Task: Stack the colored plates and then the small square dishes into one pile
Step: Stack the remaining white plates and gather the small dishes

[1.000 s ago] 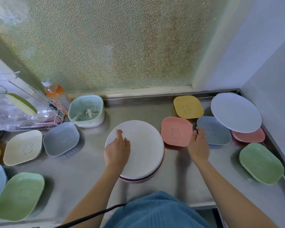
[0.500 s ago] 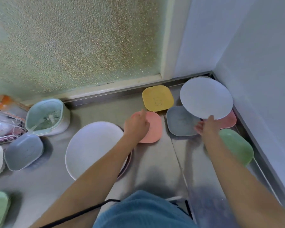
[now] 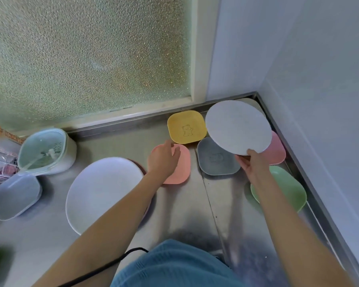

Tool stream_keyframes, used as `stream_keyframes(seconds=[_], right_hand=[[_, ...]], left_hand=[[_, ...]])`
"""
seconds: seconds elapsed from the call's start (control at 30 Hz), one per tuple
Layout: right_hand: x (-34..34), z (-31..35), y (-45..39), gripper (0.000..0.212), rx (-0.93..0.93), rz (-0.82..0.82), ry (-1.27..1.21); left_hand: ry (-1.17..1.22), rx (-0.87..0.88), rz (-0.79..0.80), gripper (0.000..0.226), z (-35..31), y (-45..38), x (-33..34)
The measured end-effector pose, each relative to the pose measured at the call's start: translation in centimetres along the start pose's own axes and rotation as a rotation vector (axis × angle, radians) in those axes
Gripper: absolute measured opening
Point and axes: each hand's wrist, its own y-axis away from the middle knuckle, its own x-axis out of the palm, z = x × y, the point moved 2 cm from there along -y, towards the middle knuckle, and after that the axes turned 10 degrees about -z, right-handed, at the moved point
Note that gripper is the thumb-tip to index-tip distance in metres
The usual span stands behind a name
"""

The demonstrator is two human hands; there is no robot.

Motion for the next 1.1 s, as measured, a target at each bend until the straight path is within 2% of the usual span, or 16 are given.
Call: stream_keyframes(seconds=[0.13, 0.23, 0.4, 0.53, 0.67, 0.77, 0.87, 1.1], right_hand=[[0.2, -1.8, 2.9, 0.028, 0.003, 0.119, 0.099], [1.0, -3.6, 5.4, 0.021, -0.002, 0.260, 0.206], [3.2, -7.1, 9.2, 0.014, 0.012, 0.478, 0.452], [5.7, -10.2, 12.5, 0.011, 0.017, 0.638, 0.667], [8.3, -14.1, 15.0, 0.013, -0.148, 0.588, 0.899], [9.5, -16.4, 16.3, 0.013, -0.289, 0.548, 0.953], [9.8, -17.8, 16.4, 0.027, -0.485, 0.511, 1.089], [9.9, -19.1, 16.2, 0.030, -0.778, 0.428, 1.319]], left_hand=[[0.341, -0.255, 0.065, 0.045, 1.3, 0.3, -0.8], [0.491, -0.358, -0.050, 0.048, 3.4, 0.5, -2.5], [0.570, -0.477, -0.226, 0.040, 9.2, 2.3, -5.4], [0.424, -0.510, -0.311, 0.034, 15.1, 5.2, -7.2], [0.246, -0.489, -0.309, 0.036, 21.2, 8.8, -8.2], [0.163, -0.496, -0.248, 0.037, 23.9, 10.3, -8.5], [0.090, -0.516, -0.202, 0.037, 25.3, 11.0, -8.6], [-0.084, -0.420, -0.131, 0.036, 26.7, 11.4, -9.1]])
